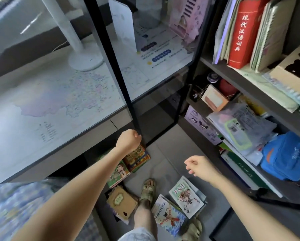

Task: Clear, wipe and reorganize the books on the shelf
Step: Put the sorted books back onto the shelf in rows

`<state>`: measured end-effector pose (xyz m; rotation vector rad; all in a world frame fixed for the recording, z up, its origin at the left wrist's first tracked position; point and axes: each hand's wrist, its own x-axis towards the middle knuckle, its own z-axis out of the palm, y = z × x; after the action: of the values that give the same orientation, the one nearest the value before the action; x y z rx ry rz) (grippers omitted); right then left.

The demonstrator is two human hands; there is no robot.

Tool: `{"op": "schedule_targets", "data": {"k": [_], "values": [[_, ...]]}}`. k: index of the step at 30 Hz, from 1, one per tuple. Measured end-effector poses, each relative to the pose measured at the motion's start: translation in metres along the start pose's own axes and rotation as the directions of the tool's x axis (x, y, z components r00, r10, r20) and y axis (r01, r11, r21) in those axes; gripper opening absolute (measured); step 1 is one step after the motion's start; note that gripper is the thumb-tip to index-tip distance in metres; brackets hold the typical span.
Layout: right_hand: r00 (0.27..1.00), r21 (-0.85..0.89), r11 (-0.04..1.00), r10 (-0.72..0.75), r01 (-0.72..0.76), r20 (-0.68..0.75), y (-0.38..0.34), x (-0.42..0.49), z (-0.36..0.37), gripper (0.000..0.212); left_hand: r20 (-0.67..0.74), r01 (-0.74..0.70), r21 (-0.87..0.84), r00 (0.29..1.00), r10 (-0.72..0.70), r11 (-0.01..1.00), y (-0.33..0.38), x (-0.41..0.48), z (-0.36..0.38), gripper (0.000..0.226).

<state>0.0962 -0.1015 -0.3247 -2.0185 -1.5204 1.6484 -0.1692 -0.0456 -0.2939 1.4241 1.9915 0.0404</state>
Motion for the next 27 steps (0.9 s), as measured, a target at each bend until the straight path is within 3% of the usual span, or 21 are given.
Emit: {"op": "schedule_targets", "data": {"k": [3, 5, 10, 14, 18, 21, 25, 27], "values": [[1.000, 0.069, 0.998, 0.007, -0.009, 0.023, 0.006, 0.028, 0.026, 0.016, -0.058, 0.137, -0.042, 0.989, -0.139, 0.990, -0.042, -0.007, 0.037, 0.026], [0.995, 0.220, 0.973, 0.053, -0.071, 0.089, 0.016, 0.057, 0.048, 0.021, -0.078, 0.192, -0.046, 0.978, -0.195, 0.980, -0.072, -0.005, 0.070, 0.026], [0.964, 0.494, 0.831, 0.185, -0.256, 0.189, 0.067, 0.150, 0.119, 0.007, -0.019, 0.265, -0.097, 0.963, -0.268, 0.959, -0.130, 0.031, 0.175, 0.026], [0.958, 0.499, 0.818, 0.234, -0.285, 0.163, 0.125, 0.242, 0.184, 0.046, 0.056, 0.274, -0.028, 0.961, -0.272, 0.961, -0.164, 0.094, 0.258, 0.034], [0.962, 0.560, 0.782, 0.239, -0.273, 0.135, 0.181, 0.333, 0.235, 0.036, 0.062, 0.227, 0.166, 0.969, -0.240, 0.960, -0.191, 0.174, 0.329, 0.036], [0.975, 0.557, 0.801, 0.200, -0.220, 0.099, 0.217, 0.396, 0.274, 0.056, 0.078, 0.264, 0.264, 0.953, -0.294, 0.928, -0.222, 0.234, 0.378, 0.034], [0.976, 0.362, 0.907, 0.181, -0.214, 0.124, 0.244, 0.462, 0.319, 0.045, 0.059, 0.265, 0.291, 0.954, -0.293, 0.919, -0.259, 0.290, 0.419, 0.044], [0.974, 0.328, 0.918, 0.196, -0.223, 0.114, 0.255, 0.496, 0.344, 0.057, 0.064, 0.201, 0.361, 0.969, -0.239, 0.911, -0.277, 0.319, 0.440, 0.051]]}}
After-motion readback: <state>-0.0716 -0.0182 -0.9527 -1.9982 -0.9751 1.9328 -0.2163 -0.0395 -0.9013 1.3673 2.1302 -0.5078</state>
